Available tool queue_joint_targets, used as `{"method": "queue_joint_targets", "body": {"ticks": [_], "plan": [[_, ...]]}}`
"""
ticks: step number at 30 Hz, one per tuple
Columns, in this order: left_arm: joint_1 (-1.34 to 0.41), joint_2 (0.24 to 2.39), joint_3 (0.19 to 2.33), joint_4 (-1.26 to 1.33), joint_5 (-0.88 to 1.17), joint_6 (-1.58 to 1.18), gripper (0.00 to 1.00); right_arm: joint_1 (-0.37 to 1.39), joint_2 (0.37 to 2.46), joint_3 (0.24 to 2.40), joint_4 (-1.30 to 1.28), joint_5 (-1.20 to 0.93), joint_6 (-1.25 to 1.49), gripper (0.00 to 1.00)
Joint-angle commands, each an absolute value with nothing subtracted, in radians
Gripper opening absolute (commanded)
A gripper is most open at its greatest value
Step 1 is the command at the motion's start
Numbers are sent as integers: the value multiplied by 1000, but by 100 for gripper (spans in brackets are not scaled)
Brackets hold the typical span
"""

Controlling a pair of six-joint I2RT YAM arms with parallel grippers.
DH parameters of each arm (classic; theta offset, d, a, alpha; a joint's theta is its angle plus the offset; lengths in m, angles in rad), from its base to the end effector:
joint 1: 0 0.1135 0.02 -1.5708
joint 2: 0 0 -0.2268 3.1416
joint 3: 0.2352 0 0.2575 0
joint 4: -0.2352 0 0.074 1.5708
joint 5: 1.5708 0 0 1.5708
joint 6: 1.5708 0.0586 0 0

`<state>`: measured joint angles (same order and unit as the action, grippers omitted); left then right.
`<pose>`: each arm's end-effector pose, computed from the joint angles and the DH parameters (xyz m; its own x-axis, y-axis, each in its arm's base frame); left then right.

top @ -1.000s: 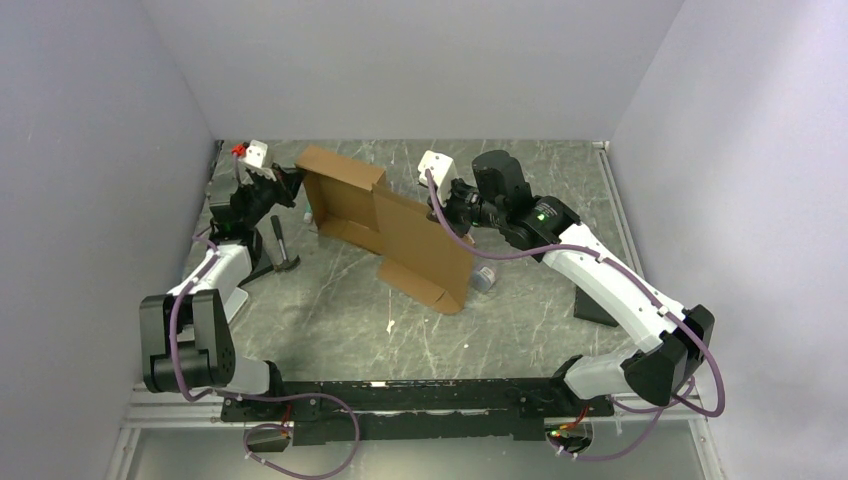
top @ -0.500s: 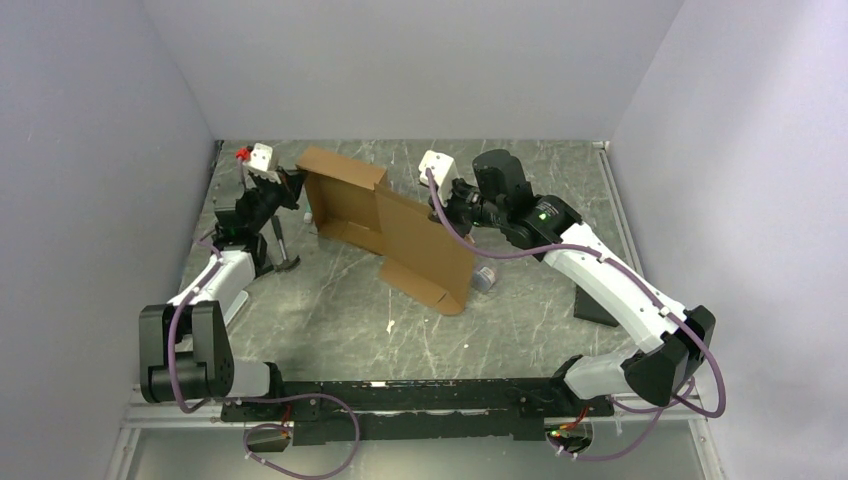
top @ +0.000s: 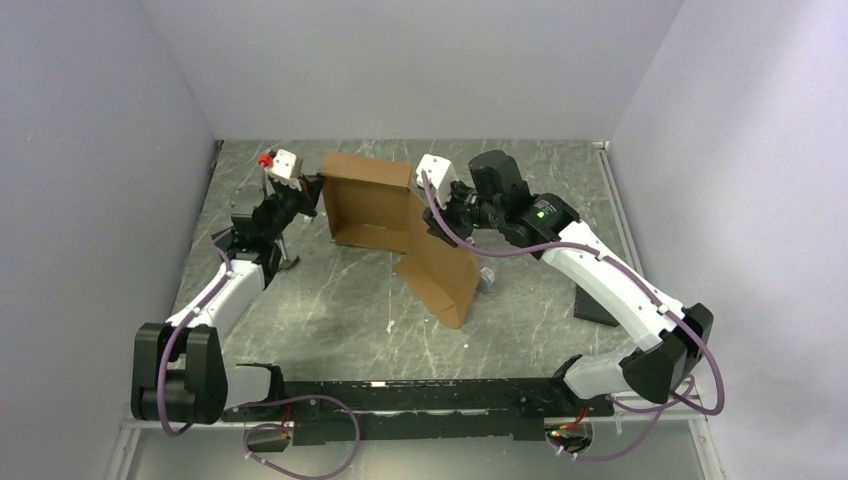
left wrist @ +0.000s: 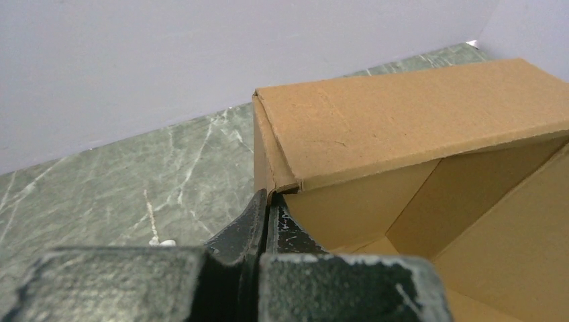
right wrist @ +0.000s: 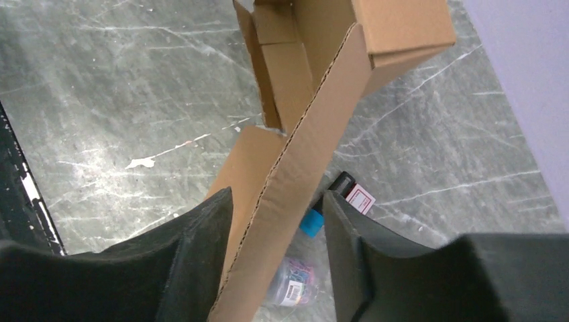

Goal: Fold the paper box

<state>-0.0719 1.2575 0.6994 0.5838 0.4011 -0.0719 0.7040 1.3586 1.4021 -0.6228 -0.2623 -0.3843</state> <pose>0.3197 -0.0460 0.2508 -0.0071 -0.0658 -0.9978 0.4561 0.8878 -0.0618 0.2410 0.2246 0.3346 -0.0905 -0.5518 -0.8290 -0.8893 0.4194 -0.1821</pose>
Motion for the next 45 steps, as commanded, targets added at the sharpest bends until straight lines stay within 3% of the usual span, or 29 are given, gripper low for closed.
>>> {"method": "queue_joint_targets", "body": {"ticks": [1,10,31,45], "plan": [[-93,1210,706,564,436,-56,0,712,1343,1490,-609,-228,-414,60],[-126,1190,705,531,413,-52,0,785,1412,1601,-642,-119,-484,75],[-135,1199,710,508,420,-57,0,832,1520,1729,-677,-49,-542,78],[-137,1210,718,498,434,-84,0,890,1754,1940,-719,125,-681,73]]}}
